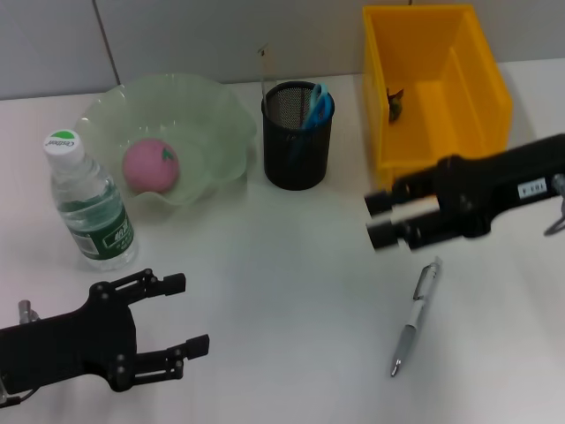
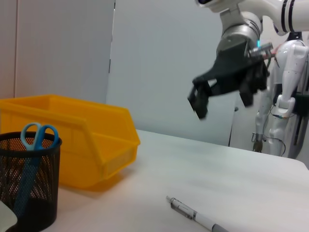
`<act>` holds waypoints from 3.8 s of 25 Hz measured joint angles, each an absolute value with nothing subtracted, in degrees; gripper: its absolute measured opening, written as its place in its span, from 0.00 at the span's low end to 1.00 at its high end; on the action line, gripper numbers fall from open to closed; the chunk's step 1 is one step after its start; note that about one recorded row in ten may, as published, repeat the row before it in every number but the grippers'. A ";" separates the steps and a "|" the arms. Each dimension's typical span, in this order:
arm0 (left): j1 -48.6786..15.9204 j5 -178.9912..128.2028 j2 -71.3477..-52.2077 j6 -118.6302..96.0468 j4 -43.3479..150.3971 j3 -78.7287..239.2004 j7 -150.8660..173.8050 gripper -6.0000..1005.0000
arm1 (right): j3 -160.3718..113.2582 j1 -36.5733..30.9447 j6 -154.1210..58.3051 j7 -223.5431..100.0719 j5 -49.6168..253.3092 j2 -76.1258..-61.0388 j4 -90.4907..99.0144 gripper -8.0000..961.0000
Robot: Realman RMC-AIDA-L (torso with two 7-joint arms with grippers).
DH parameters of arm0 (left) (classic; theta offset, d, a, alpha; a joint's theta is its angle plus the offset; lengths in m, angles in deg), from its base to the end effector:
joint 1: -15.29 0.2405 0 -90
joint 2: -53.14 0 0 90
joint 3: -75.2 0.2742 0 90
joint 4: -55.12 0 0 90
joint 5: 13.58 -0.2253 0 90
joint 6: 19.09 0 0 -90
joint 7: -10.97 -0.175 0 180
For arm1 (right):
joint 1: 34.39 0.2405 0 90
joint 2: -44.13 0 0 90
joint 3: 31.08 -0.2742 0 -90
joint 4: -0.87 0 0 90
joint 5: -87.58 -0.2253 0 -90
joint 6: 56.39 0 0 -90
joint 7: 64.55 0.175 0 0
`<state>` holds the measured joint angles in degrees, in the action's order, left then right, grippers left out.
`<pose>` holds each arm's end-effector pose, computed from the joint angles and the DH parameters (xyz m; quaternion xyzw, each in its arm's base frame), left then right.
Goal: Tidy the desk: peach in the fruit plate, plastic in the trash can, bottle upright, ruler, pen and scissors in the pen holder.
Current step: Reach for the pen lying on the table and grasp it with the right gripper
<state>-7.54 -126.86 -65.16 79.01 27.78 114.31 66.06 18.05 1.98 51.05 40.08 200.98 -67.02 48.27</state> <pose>-0.3038 0.2833 -0.0559 -0.9441 -0.1222 -0.2882 0.1030 0.2160 0.3610 0.0239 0.9539 -0.2410 -0.1739 0.0416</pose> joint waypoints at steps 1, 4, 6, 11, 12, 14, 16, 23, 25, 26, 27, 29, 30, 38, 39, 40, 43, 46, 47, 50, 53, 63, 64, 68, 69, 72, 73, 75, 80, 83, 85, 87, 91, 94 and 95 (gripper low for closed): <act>-7.54 -126.86 -65.16 79.01 27.78 114.31 66.06 0.83 | 18.05 1.98 51.05 40.08 200.98 -67.02 48.27 0.64; -7.50 -126.86 -65.16 79.02 27.78 114.31 66.51 0.83 | 18.03 3.28 52.32 40.36 205.81 -66.77 48.95 0.64; -7.48 -126.93 -65.16 79.02 27.78 114.31 66.73 0.83 | 18.02 4.27 52.84 40.61 208.97 -66.60 49.59 0.64; -7.47 -126.98 -65.16 79.02 27.78 114.44 67.43 0.83 | 18.75 8.28 53.50 41.48 217.56 -66.60 50.24 0.64; -7.48 -126.98 -65.16 79.02 27.78 114.45 67.47 0.83 | 18.84 9.06 53.57 41.48 219.42 -66.90 50.45 0.64; -7.53 -126.97 -65.16 79.01 27.78 114.38 67.52 0.83 | 19.34 10.25 53.59 41.40 222.10 -67.62 51.21 0.64; -7.57 -126.96 -65.17 78.99 27.78 114.34 67.53 0.83 | 21.14 11.24 53.46 41.15 223.56 -68.18 51.94 0.64; -7.80 -126.92 -65.25 77.85 27.75 114.62 67.48 0.83 | 29.34 14.11 52.75 40.63 226.57 -69.50 53.00 0.64; -7.75 -126.93 -65.22 77.55 27.56 114.51 67.50 0.83 | 31.00 14.79 52.46 39.97 228.16 -70.05 54.19 0.64; -7.75 -126.93 -65.22 77.55 27.56 114.51 67.50 0.83 | 31.85 15.07 52.26 39.43 228.87 -70.35 54.68 0.64; -7.63 -126.94 -65.20 77.44 27.43 114.44 67.49 0.83 | 32.44 15.30 52.05 39.00 229.38 -70.55 54.98 0.64; -7.54 -126.95 -65.19 77.36 27.39 114.40 67.50 0.83 | 33.99 15.94 51.51 37.69 230.97 -71.05 55.44 0.64; -7.53 -126.96 -65.21 77.23 27.37 114.37 67.53 0.83 | 35.33 16.68 51.09 36.54 232.92 -71.69 55.68 0.64; -7.59 -126.97 -65.25 75.64 27.22 114.39 67.58 0.83 | 41.98 18.27 47.77 32.13 240.28 -74.88 56.23 0.63; -7.59 -126.97 -65.25 75.64 27.22 114.39 67.58 0.83 | 41.98 18.27 47.77 32.13 240.28 -74.88 56.23 0.63; -7.55 -126.96 -65.25 75.17 27.21 114.26 67.66 0.83 | 44.39 18.02 46.95 31.60 240.29 -74.93 56.96 0.63; -7.55 -126.94 -65.25 74.70 27.17 114.20 68.19 0.83 | 46.17 17.87 46.27 30.89 240.29 -75.01 57.58 0.63; -7.71 -126.90 -65.25 74.20 27.17 114.20 69.16 0.83 | 48.48 17.94 45.39 30.02 240.32 -75.07 58.13 0.63; -7.71 -126.83 -65.25 74.17 27.17 114.19 69.24 0.83 | 49.29 17.99 45.07 29.92 240.33 -75.11 58.19 0.63; -7.49 -126.14 -65.25 74.12 27.16 114.14 69.29 0.83 | 53.46 17.98 43.31 29.61 240.35 -75.22 58.50 0.63; -7.28 -125.71 -65.19 74.07 27.16 114.13 69.27 0.83 | 55.33 17.79 42.50 29.29 240.35 -75.33 58.68 0.63; -7.05 -125.57 -65.15 73.79 27.14 113.74 70.09 0.83 | 62.74 17.60 40.62 29.20 239.54 -75.56 58.26 0.54; -7.04 -125.56 -65.13 73.79 27.10 113.63 70.22 0.83 | 63.41 17.54 40.43 29.20 239.44 -75.60 58.25 0.54; -7.03 -125.50 -65.05 73.78 27.01 113.46 70.43 0.83 | 65.34 17.35 39.18 29.15 238.87 -75.68 58.20 0.54; -7.03 -125.48 -65.05 73.73 27.00 113.42 70.44 0.83 | 65.52 17.24 38.79 28.95 238.80 -75.68 58.16 0.54; -7.11 -125.46 -65.05 73.43 26.99 113.33 70.46 0.83 | 65.76 17.05 37.67 28.18 238.39 -75.69 57.69 0.54; -7.22 -125.46 -65.06 73.40 26.99 113.30 70.46 0.83 | 65.91 17.04 37.24 28.02 238.19 -75.68 57.50 0.54; -7.31 -125.46 -65.06 73.38 26.99 113.28 70.47 0.83 | 66.77 17.02 36.09 27.91 237.98 -75.68 56.96 0.54; -7.40 -125.46 -65.07 73.33 26.90 112.68 70.48 0.83 | 67.68 16.92 34.97 27.81 237.88 -75.66 56.39 0.52; -7.38 -125.46 -65.08 73.33 26.89 112.63 70.50 0.83 | 67.72 16.91 34.80 27.63 237.64 -75.67 56.37 0.49; -7.32 -125.45 -65.08 73.34 26.89 112.63 70.54 0.83 | 67.79 16.76 34.33 27.30 237.43 -75.66 56.34 0.47; -7.27 -125.46 -65.08 73.35 26.90 112.63 70.55 0.83 | 67.79 16.70 34.26 27.24 237.43 -75.66 56.33 0.44; -7.22 -125.46 -65.08 73.37 26.90 112.64 70.58 0.83 | 67.79 16.54 34.15 27.14 237.43 -75.66 56.52 0.39; -7.20 -125.47 -65.08 73.38 26.89 112.64 70.95 0.83 | 67.79 16.40 33.80 27.12 237.43 -75.66 56.68 0.36; -7.21 -125.46 -65.08 73.38 26.87 112.65 71.05 0.83 | 67.79 16.34 33.62 27.08 237.57 -75.66 56.64 0.35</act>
